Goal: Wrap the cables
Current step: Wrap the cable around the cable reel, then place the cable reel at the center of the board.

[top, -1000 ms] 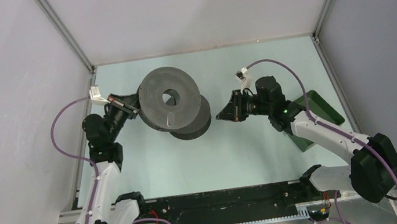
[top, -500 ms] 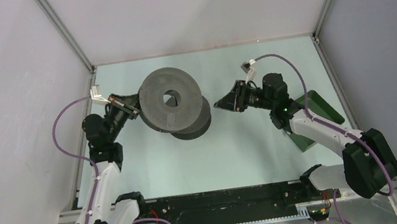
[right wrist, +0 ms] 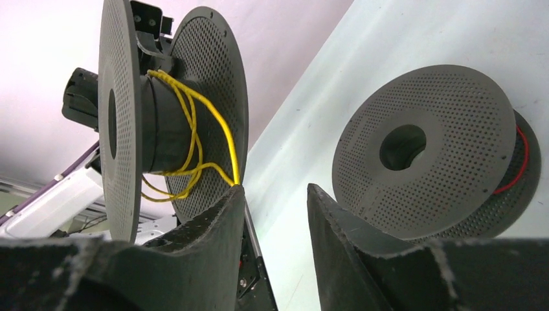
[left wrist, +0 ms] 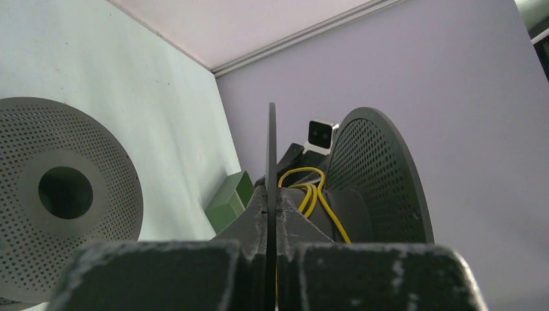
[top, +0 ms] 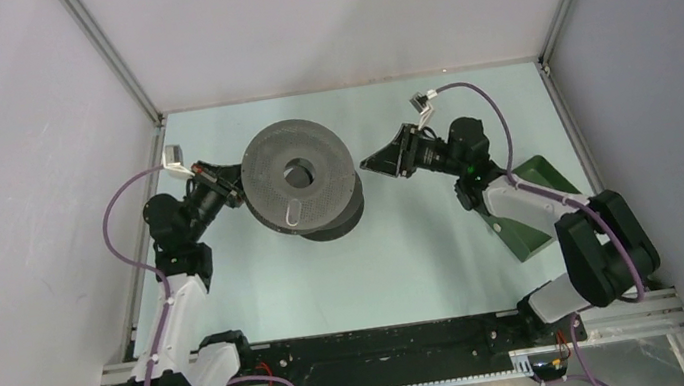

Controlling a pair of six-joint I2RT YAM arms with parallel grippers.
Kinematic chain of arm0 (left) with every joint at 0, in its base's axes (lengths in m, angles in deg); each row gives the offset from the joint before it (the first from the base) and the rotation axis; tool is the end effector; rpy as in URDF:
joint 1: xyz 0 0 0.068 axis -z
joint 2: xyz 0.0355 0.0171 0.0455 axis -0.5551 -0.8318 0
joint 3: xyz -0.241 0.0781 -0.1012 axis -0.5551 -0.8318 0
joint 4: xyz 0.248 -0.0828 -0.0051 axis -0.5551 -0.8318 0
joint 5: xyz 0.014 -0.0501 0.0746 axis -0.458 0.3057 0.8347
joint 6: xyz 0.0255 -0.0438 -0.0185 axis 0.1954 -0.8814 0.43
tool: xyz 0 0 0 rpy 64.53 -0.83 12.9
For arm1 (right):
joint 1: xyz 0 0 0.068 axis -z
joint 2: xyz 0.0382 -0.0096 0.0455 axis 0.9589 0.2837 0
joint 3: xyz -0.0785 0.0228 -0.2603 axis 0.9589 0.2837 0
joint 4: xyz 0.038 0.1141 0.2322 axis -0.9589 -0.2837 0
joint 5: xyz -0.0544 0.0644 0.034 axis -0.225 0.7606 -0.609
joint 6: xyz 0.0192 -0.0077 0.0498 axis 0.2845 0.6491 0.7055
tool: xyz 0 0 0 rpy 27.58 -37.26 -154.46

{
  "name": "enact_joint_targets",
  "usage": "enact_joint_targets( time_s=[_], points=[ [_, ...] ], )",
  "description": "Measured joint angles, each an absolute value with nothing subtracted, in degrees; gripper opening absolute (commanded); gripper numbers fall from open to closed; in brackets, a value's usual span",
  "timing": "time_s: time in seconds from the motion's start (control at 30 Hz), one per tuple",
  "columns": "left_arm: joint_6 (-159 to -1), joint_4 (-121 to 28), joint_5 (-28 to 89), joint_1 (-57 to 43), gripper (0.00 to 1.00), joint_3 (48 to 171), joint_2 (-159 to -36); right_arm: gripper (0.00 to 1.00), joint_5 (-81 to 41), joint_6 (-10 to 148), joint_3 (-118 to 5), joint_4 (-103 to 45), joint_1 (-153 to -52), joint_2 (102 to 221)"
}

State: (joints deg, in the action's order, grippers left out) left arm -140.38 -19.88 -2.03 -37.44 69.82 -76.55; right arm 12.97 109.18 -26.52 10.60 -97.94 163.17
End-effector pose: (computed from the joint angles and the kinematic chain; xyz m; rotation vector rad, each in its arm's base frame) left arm 0.2162 -0.0092 0.3045 -0.4347 1.6092 -1.4429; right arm 0.2812 0.1529 0.2769 -0.2831 1.7435 1.4823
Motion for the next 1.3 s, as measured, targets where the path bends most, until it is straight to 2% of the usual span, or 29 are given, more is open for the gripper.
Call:
enact_joint_targets(
  time_s=[0.13,0.27,0.47,0.67,1.3],
  points=[
    [-140.99,-19.70,-2.31,-37.44,0.00,69.82,-76.55,0.43,13.86,110.43,-28.73,12.72,-98.53,165.81],
    [-141.36,-19.68,-2.35,-37.44,0.00,69.82,-76.55,0.38,14.32,111.63,-30.83,15.08,-99.54,167.54],
    [-141.69,-19.68,-2.51,-37.44,0.00,69.82,-77.16,0.15,14.47,112.79,-31.39,16.99,-100.74,168.48],
    [-142.06,-19.66,-2.51,-37.44,0.00,69.82,-77.40,0.02,14.54,113.60,-31.39,17.53,-101.96,168.94],
    [-142.06,-19.68,0.97,-37.44,0.00,69.80,-77.64,0.00,13.51,127.04,-31.39,26.10,-105.00,173.50]
  ],
)
